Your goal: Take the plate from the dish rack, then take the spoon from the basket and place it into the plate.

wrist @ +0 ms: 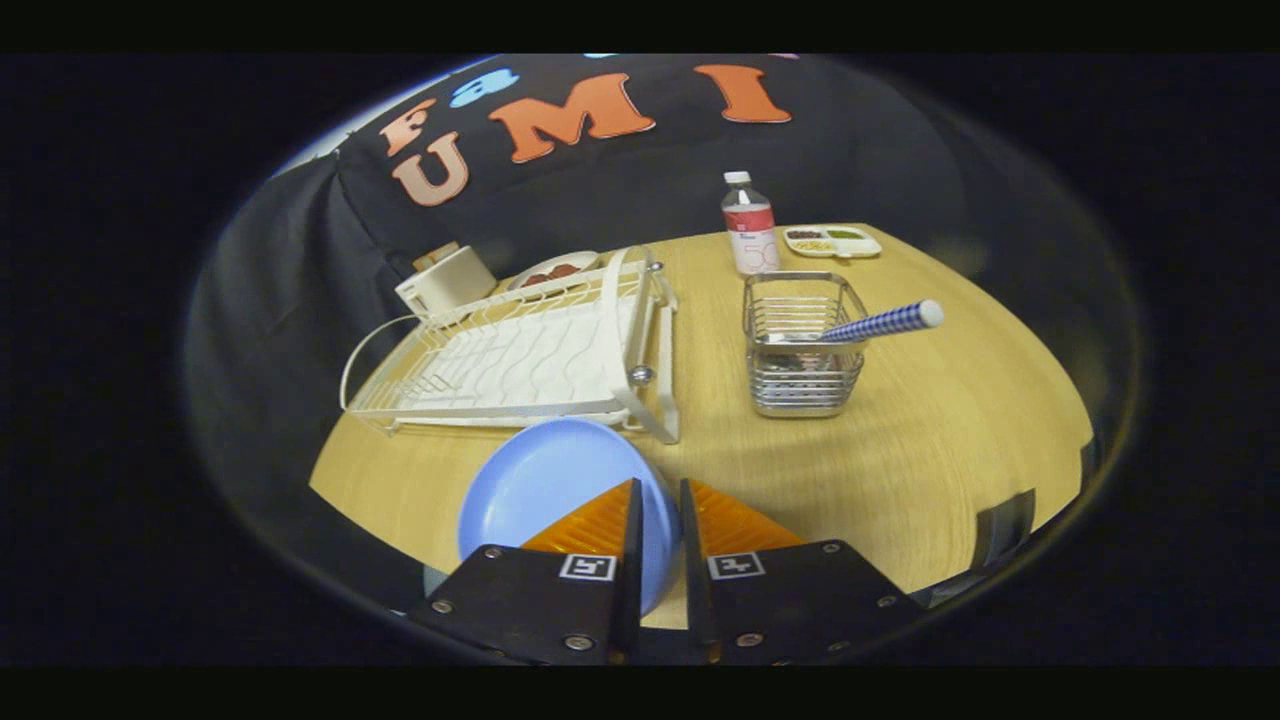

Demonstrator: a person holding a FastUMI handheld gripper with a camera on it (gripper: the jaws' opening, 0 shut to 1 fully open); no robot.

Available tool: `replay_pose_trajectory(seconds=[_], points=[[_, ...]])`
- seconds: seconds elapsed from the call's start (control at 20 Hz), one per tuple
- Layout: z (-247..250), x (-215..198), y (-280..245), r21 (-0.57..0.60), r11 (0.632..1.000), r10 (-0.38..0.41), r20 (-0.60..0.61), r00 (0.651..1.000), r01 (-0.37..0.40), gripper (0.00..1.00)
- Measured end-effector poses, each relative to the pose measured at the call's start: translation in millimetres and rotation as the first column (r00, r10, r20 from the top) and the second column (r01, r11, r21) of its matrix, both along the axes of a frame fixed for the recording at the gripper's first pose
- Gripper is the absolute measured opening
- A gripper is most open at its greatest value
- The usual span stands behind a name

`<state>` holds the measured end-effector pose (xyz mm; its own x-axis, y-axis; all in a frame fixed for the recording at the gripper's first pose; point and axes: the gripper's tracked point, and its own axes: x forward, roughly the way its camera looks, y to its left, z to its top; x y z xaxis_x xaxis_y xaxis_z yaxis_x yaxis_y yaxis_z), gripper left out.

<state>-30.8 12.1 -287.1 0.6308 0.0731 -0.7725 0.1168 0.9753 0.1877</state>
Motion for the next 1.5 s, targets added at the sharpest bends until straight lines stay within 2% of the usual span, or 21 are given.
replay_pose_trajectory(seconds=[0.25,0.4,0.65,0.85,0.95,1.0,1.1,1.15,1.3,1.4,1.45,1.5], points=[[-3.2,-0.5,4.0,0.038,0.999,0.0,0.041,0.999,-0.001,0.16],[-2.3,0.1,-2.0,0.011,1.0,-0.002,0.074,0.997,0.002,0.18],[15.1,6.5,-13.7,-0.026,1.0,0.003,0.177,0.984,0.001,0.32],[42.1,19.2,-42.6,-0.088,0.994,-0.033,0.319,0.947,0.064,0.43],[52.3,23.7,-63.8,-0.129,0.986,-0.054,0.372,0.927,0.11,0.52],[55.2,25.3,-72.5,-0.152,0.98,-0.06,0.392,0.918,0.129,0.6],[55.8,29.3,-88.7,-0.2,0.966,-0.067,0.413,0.908,0.162,0.69],[58.5,33.7,-95.2,-0.219,0.959,-0.071,0.434,0.898,0.181,0.71],[62.3,48.2,-108.5,-0.243,0.943,-0.081,0.494,0.866,0.227,0.72],[58.9,53.7,-110.7,-0.219,0.944,-0.103,0.511,0.853,0.246,0.72],[57.4,56.7,-108.9,-0.195,0.948,-0.117,0.519,0.847,0.25,0.7],[55.8,59.2,-107.6,-0.175,0.951,-0.128,0.525,0.842,0.254,0.62]])
